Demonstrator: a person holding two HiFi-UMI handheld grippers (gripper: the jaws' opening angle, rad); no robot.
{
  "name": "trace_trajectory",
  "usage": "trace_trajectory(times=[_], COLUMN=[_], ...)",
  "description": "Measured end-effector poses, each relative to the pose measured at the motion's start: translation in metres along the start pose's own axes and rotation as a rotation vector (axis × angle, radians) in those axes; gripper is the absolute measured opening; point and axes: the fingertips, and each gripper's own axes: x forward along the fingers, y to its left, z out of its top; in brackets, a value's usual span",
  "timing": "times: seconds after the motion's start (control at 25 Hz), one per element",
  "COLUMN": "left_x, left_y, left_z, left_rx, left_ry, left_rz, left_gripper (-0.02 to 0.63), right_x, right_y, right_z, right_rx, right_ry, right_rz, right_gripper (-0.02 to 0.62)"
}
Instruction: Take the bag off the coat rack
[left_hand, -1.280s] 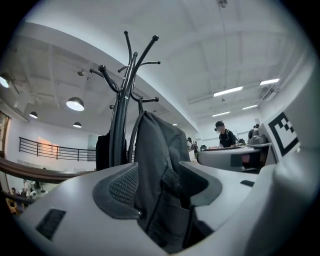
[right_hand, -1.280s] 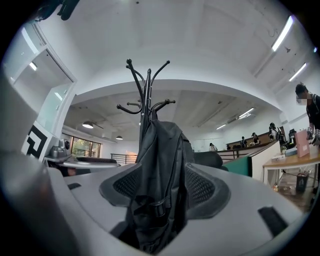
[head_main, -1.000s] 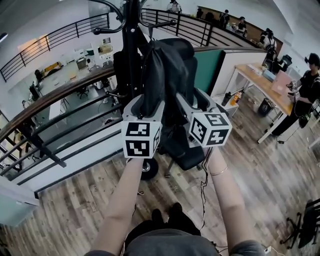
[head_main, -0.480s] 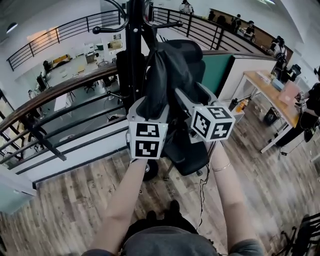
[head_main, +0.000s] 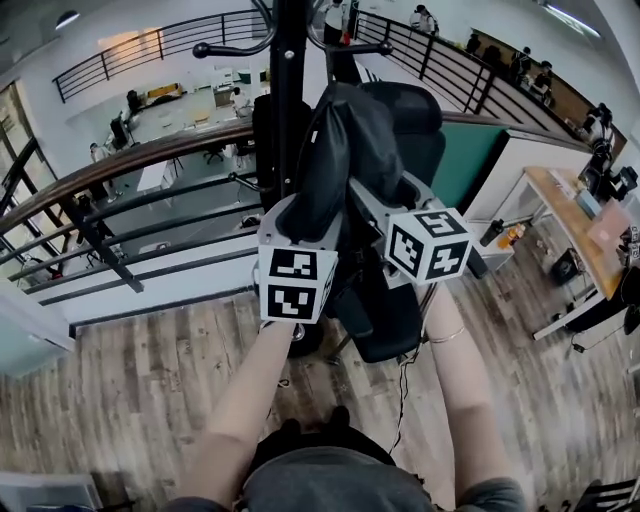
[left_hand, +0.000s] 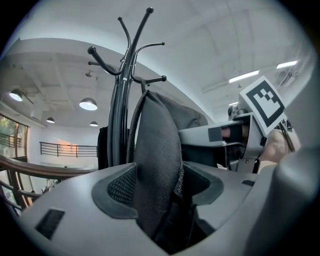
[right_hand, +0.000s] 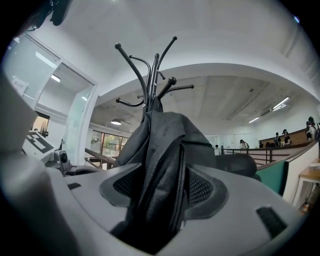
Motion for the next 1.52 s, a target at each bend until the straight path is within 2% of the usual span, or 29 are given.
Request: trace_trajectory(times=[0.16,0.4,0.56,0.88,1.2,1.52], left_x=[0.002,0.008,0.008,0.000,-0.002,-0.006], left_y=[0.006,0.014,0.014,0.006,0.004,-0.002], left_z=[-0.001,-0.004,-0.004,0.004,0.015,0.032], left_rx=[0.010,0.027,-0.025,-0.076,-0.120,-0.123], left_ry=[-0.021,-0.009,-0.035,-0.105,-0.119,-0.162], left_rz=[0.046,0.103,0.096,0.095,0.076,0.067], left_gripper=[0.244,0.169,0.126,0.058,0.051,0.049], right_x=[0.007,0.011,0.012,0.003,-0.004,-0.017], right_y=[0.001,-0.002,0.003,0.011,0.015,0.016], right_z=[-0.003,-0.002,-0.001,0.007,0.019,0.037], right_rx=[-0.008,-0.023,-0.037,-0.127,-0.181,-0.239], right_ry=[-0.006,-0.031,-0.057,-0.120,-0.132,-0.170], right_rz=[0.033,0.073,0.099,0.088,0.080,0.050], right_gripper=[0.135,0.074,0.041,0.012,0.010,0.009])
